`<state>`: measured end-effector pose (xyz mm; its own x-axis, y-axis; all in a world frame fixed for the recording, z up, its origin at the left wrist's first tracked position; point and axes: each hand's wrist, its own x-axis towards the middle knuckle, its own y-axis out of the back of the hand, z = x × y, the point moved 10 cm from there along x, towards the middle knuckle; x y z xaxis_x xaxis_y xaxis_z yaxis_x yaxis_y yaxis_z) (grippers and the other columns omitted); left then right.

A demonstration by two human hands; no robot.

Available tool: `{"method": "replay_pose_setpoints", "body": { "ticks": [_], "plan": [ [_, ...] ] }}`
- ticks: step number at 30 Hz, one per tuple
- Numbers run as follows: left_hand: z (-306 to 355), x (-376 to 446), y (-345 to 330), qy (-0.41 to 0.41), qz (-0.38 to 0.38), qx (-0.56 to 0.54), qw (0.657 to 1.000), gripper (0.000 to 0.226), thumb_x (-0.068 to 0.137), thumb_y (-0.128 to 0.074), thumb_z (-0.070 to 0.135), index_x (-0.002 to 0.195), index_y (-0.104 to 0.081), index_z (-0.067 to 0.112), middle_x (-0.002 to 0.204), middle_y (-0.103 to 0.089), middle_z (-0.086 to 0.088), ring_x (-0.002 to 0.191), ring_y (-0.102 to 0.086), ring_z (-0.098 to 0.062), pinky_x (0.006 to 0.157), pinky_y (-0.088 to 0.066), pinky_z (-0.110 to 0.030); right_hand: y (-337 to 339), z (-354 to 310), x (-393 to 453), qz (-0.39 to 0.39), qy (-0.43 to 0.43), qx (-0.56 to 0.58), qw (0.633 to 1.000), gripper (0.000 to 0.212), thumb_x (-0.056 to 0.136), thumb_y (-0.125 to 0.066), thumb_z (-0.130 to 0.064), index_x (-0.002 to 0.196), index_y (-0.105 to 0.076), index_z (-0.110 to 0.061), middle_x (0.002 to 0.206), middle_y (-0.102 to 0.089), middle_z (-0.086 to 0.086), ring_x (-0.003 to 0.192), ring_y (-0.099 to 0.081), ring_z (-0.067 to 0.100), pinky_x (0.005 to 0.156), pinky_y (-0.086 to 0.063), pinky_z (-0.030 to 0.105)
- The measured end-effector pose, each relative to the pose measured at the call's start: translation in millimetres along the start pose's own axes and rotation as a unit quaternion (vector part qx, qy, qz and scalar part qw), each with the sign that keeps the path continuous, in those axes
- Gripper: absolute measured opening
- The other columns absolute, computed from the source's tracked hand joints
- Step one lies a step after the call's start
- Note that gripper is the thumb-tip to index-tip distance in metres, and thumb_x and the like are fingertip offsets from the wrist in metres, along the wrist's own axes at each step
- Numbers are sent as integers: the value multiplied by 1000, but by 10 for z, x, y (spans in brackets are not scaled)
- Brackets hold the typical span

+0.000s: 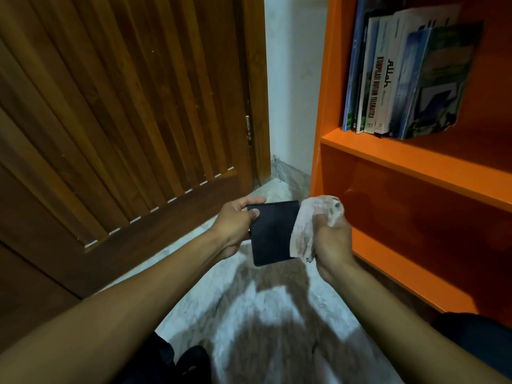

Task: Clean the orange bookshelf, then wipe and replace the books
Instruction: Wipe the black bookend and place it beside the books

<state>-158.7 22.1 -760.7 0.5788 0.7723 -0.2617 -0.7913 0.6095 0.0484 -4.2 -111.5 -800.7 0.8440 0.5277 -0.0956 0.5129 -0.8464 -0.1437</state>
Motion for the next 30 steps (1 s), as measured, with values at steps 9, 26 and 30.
{"method": "replay_pose_setpoints", "body": {
  "ticks": [9,26,30],
  "plan": [
    [-84,-38,-283,57,-59,-138,987,41,106,-39,36,114,-65,6,75,-72,-4,69,-70,-16,61,-58,-30,-700,-169,-458,-210,243,-210,923,64,95,-37,-2,150,-37,-35,162,-28,-11,151,-15,5,124,-16,47],
    [192,58,329,-20,76,-6,997,27,103,-43,3,109,-67,13,98,-68,-6,80,-60,-19,66,-47,-31,-499,-34,-585,-341,294,-315,836,50,83,-41,12,113,-63,-22,109,-66,-6,103,-57,2,88,-44,17],
    [202,41,387,-20,73,13,997,25,103,-44,4,111,-67,12,98,-67,-6,78,-61,-16,61,-48,-28,-183,-301,-267,-187,275,-253,908,38,96,-42,4,108,-59,-27,92,-64,-7,79,-58,-1,66,-43,17]
  ]
}}
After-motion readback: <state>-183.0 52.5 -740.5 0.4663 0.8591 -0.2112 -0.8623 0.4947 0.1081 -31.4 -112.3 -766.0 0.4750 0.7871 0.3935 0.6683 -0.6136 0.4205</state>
